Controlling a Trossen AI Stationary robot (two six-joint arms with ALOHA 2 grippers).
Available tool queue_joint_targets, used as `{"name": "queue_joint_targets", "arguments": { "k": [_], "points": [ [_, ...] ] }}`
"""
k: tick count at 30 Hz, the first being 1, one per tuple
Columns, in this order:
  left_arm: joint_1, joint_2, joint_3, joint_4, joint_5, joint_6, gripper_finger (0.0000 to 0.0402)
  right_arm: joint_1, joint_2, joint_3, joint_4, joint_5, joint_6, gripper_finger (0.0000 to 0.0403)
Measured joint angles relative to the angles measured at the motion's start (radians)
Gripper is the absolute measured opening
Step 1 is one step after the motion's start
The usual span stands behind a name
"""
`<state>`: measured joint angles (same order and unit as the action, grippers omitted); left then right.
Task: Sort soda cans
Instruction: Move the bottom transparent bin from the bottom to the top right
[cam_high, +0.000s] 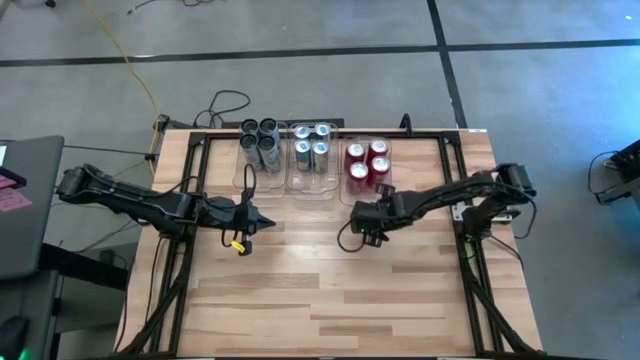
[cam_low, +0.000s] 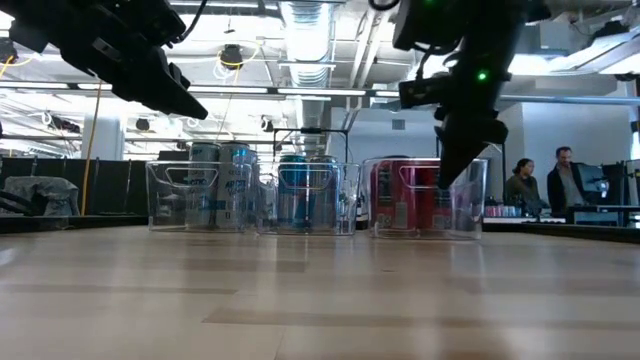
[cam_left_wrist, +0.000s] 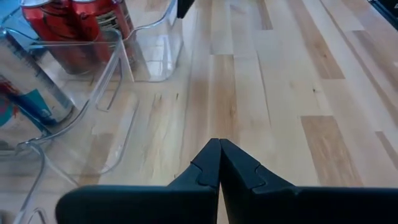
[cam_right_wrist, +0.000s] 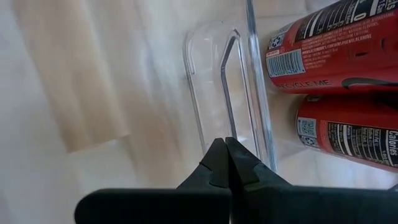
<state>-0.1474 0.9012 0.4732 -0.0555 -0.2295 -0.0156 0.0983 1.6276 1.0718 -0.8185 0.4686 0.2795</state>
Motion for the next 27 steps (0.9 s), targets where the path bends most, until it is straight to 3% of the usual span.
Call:
{"name": "queue_joint_targets", "arguments": {
  "k": [16, 27],
  "points": [
    [0.006, 0.0, 0.0, -0.008, -0.006, 0.031, 0.0, -0.14, 0.0, 0.03, 0.072, 0.0, -0.183, 0.0],
    [0.045, -0.06, 0.0, -0.049, -0.006, 0.012, 0.0, -0.111, -0.034, 0.112, 0.034, -0.037, -0.202, 0.0]
  ]
}}
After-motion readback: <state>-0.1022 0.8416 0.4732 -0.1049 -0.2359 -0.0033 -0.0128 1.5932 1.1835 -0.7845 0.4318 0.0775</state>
